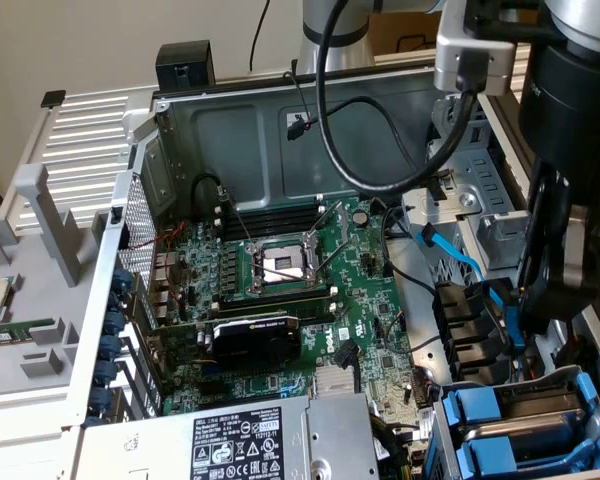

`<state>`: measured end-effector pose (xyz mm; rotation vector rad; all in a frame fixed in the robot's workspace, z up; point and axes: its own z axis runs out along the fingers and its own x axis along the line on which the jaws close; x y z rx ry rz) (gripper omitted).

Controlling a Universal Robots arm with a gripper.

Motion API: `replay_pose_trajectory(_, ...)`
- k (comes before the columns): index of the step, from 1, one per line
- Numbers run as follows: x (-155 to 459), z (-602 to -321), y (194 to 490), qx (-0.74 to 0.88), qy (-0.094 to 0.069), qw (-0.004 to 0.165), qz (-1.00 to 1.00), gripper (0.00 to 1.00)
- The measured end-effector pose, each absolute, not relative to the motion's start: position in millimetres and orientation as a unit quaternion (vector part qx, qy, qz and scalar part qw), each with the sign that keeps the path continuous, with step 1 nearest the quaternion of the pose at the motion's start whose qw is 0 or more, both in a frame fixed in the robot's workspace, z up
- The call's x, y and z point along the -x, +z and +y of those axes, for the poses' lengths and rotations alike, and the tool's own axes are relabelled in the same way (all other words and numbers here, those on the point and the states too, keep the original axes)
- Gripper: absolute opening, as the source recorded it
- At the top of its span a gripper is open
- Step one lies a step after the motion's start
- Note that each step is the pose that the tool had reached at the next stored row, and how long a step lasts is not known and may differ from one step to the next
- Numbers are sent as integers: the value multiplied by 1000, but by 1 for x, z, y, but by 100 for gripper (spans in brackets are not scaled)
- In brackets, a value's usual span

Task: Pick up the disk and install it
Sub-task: 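Insert the first disk wire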

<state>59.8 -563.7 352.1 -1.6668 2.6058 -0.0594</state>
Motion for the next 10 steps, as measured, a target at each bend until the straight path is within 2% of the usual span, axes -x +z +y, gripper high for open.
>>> replay_pose_trajectory(10,-57,-563,360,539,-22,27,842,35)
